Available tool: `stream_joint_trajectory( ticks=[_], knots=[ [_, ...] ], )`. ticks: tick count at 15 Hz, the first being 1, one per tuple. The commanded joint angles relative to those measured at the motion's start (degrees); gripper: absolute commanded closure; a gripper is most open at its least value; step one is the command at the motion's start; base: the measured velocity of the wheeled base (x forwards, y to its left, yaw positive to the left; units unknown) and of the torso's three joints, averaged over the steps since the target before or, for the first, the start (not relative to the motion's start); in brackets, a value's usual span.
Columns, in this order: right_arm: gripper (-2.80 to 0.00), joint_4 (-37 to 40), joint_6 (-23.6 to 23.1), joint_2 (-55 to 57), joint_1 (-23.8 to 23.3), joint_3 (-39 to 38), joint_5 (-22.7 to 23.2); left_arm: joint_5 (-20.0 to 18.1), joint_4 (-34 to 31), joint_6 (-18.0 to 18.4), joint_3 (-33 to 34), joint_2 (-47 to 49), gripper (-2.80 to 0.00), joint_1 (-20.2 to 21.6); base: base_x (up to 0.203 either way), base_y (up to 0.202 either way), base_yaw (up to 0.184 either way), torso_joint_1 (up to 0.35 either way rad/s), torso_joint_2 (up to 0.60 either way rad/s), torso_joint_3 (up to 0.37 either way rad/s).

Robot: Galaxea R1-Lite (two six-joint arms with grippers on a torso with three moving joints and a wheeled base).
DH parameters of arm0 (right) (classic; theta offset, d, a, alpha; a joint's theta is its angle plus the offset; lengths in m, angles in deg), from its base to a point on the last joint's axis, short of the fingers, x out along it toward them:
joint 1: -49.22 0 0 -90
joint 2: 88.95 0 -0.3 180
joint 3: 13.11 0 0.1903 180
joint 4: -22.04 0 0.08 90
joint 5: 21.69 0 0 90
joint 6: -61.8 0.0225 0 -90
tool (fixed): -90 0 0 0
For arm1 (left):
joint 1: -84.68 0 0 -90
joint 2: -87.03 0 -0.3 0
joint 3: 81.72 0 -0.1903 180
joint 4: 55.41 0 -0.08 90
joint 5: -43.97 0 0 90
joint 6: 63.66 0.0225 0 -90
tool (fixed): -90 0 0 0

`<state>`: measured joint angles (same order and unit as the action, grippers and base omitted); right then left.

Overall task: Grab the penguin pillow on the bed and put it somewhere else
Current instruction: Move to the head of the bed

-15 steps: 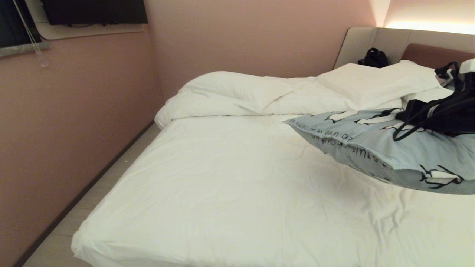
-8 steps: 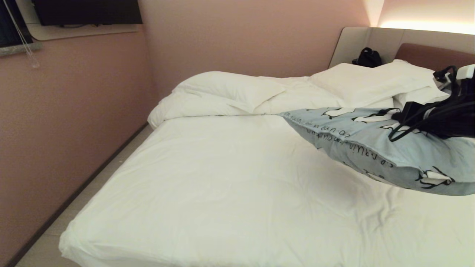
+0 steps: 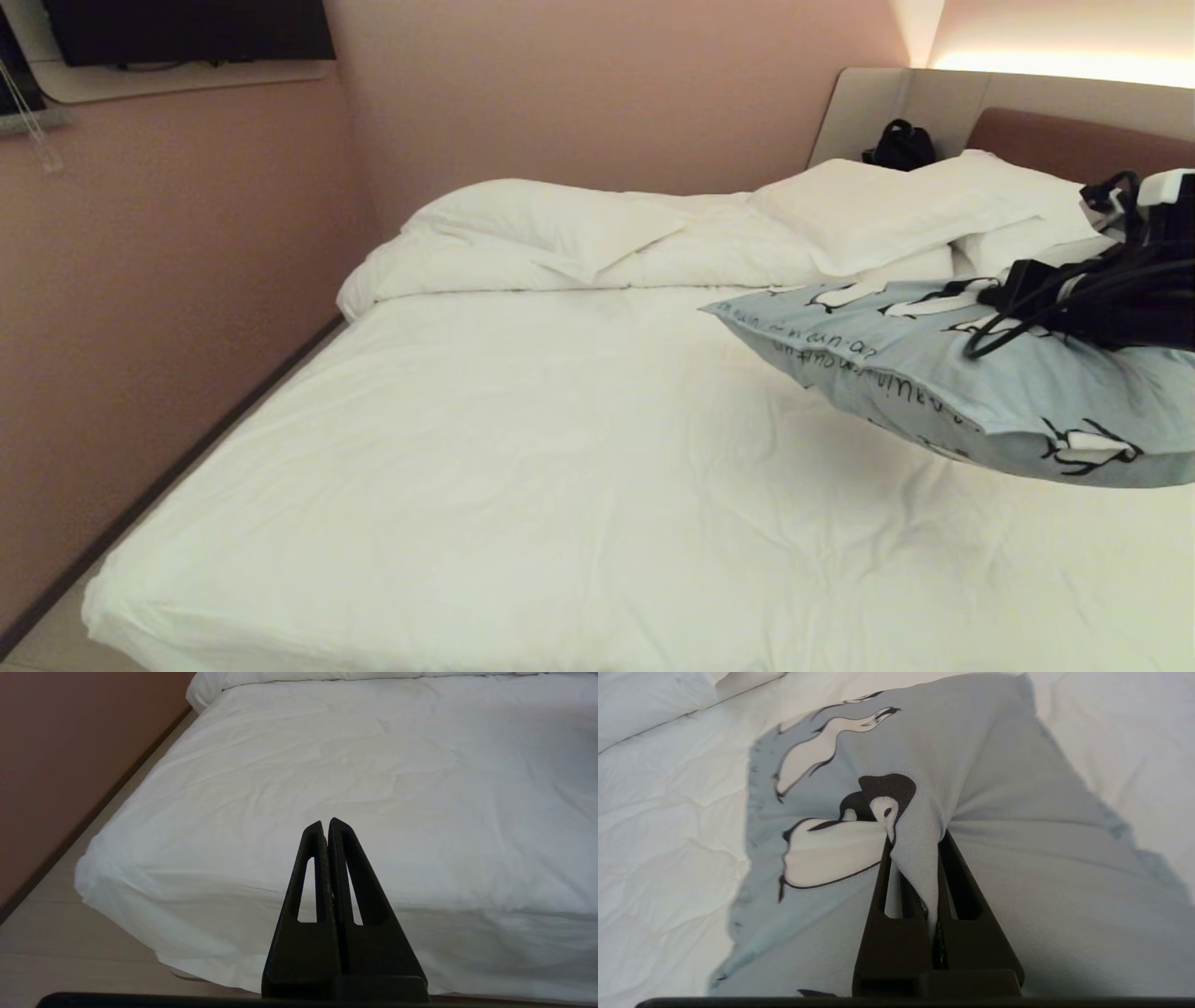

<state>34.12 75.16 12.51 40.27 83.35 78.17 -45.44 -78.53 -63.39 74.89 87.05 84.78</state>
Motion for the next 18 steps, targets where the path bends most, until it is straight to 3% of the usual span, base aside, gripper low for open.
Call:
stream_joint_trajectory(
  ticks=[1,18],
  knots=[
    [0.00,-0.5,0.1,0.6,-0.1,0.0,0.0,0.0,0.0,0.0,0.0,0.0,0.00,0.1,0.000,-0.193,0.000,0.002,0.01,0.005],
    [0.00,-1.3,-0.6,3.8,-3.7,1.1,-0.1,0.0,0.0,-0.3,0.0,0.0,0.00,0.0,0.000,-0.195,0.000,0.003,0.00,0.002]
  ],
)
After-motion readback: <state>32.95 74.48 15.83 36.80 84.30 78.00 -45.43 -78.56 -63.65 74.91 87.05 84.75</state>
